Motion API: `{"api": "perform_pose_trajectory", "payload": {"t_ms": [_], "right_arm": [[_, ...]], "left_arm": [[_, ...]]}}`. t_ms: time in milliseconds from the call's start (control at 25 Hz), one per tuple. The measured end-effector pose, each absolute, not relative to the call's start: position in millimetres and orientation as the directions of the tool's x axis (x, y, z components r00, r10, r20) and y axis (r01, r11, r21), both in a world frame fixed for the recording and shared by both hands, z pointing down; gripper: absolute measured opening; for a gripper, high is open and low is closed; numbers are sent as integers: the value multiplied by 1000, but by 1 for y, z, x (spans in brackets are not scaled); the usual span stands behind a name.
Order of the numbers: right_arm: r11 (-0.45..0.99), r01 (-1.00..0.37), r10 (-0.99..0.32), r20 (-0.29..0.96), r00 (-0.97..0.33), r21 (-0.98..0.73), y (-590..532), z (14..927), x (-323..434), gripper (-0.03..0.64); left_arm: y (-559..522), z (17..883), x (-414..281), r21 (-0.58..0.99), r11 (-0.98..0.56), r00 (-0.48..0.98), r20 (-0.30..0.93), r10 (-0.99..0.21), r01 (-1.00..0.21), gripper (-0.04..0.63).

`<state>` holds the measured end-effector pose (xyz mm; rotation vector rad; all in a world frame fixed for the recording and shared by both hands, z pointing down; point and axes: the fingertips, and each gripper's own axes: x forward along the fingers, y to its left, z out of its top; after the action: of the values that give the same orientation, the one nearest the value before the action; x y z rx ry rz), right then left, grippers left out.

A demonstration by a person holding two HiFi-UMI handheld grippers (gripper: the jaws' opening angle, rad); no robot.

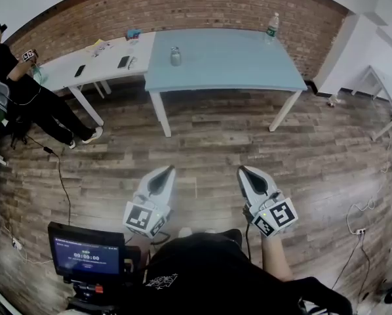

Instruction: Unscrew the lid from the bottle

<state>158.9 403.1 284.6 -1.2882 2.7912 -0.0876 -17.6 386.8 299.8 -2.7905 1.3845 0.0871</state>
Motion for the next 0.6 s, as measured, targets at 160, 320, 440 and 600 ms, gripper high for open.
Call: {"api": "perform_pose_trajectory", "payload": {"t_ms": [160, 320, 440, 600], "right_arm": [[660, -745, -751, -35, -660, -97, 402, 288, 160, 3], [669, -736, -742, -33, -669, -106, 402, 294, 168, 3], [675, -727, -736, -42, -676, -121, 402, 291, 172, 3], [684, -717, -727, -50, -684, -133, 404, 287, 175, 2]], "left_arm": [[386, 302, -12, 1, -610, 609, -56, -791, -792, -2], [388, 308, 0, 17, -616, 615, -49, -787, -788, -2], [389, 306, 4, 30, -620, 618, -53, -785, -784, -2], [391, 301, 5, 47, -616, 613, -64, -788, -786, -2]]}}
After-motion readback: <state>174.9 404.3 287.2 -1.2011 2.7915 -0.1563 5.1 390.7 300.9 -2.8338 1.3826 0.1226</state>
